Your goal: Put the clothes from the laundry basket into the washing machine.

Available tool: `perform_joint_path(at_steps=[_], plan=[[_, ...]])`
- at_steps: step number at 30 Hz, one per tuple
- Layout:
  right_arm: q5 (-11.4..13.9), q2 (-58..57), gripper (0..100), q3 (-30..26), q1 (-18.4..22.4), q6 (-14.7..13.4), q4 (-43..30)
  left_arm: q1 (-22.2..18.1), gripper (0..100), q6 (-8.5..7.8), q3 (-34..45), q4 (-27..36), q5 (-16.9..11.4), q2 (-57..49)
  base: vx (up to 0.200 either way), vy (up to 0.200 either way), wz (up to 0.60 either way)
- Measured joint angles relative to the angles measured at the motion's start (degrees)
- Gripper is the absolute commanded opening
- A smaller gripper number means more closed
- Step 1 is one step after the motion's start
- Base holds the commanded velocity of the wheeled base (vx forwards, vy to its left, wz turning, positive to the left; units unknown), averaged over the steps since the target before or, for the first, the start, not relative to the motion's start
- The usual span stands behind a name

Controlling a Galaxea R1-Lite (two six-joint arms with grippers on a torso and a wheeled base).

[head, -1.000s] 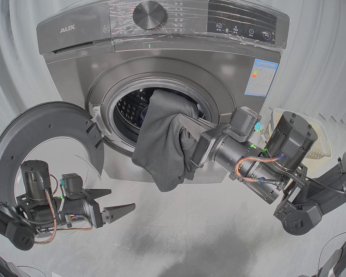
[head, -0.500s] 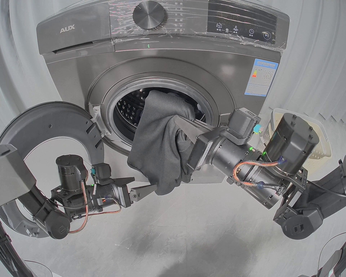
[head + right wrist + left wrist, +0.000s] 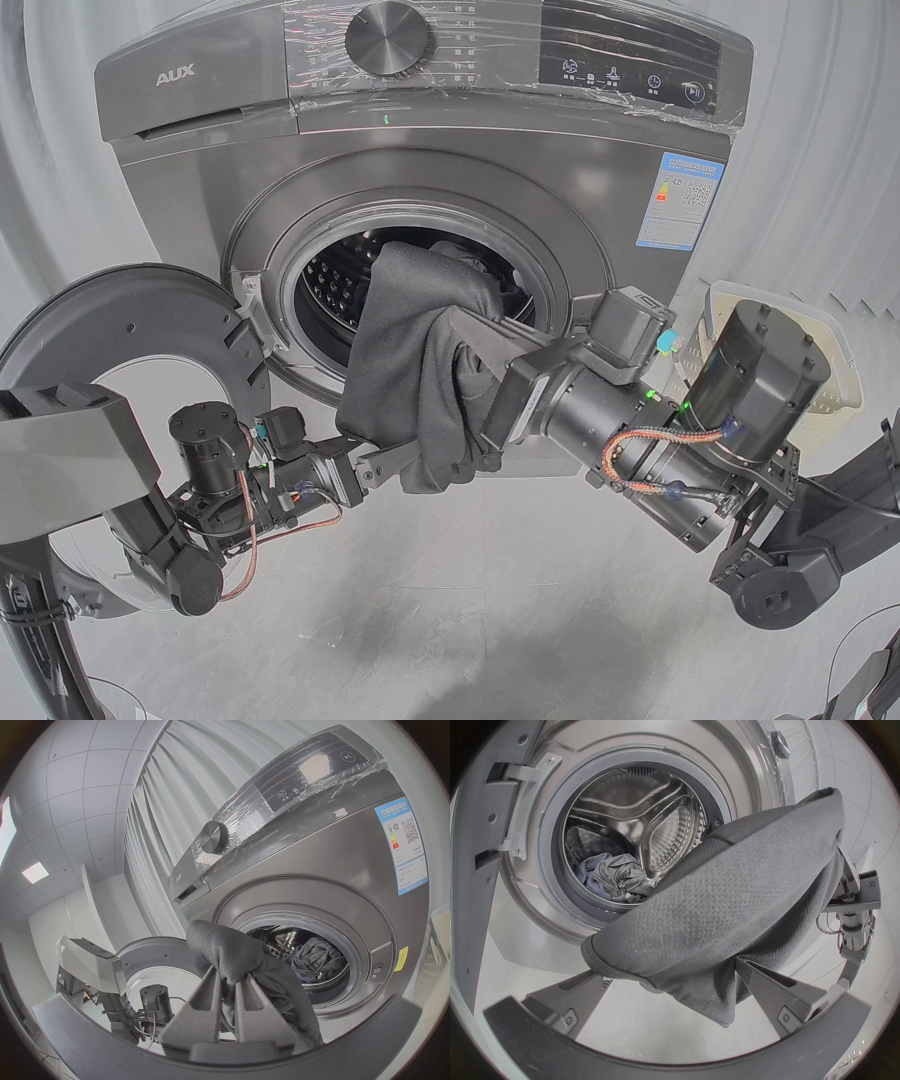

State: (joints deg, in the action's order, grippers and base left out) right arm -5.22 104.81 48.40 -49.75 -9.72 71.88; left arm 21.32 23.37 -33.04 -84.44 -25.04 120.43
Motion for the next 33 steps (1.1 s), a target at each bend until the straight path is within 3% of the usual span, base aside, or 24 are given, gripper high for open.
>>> perform_joint_path(at_steps=[11, 12, 26, 33], plan=[[-0.06, 0.2, 0, -0.06, -0.17, -0.05, 0.0, 0.59, 100, 1.67, -0.09, -4.51, 0.09, 1.93, 0.0, 0.0, 0.0], [-0.06, 0.2, 0, -0.06, -0.17, -0.05, 0.0, 0.65, 0, 1.62, -0.1, -4.51, 0.13, 2.01, 0.0, 0.0, 0.0], [-0.06, 0.1, 0, -0.85, 0.04, -0.11, 0.0, 1.26, 0, 0.96, 0.46, -4.56, 1.12, 1.27, 0.0, 0.0, 0.0], [-0.06, 0.04, 0, -1.05, 0.55, -0.11, -0.02, 1.88, 0, 0.96, 5.47, -4.53, 0.84, -3.23, 0.0, 0.0, 0.0]])
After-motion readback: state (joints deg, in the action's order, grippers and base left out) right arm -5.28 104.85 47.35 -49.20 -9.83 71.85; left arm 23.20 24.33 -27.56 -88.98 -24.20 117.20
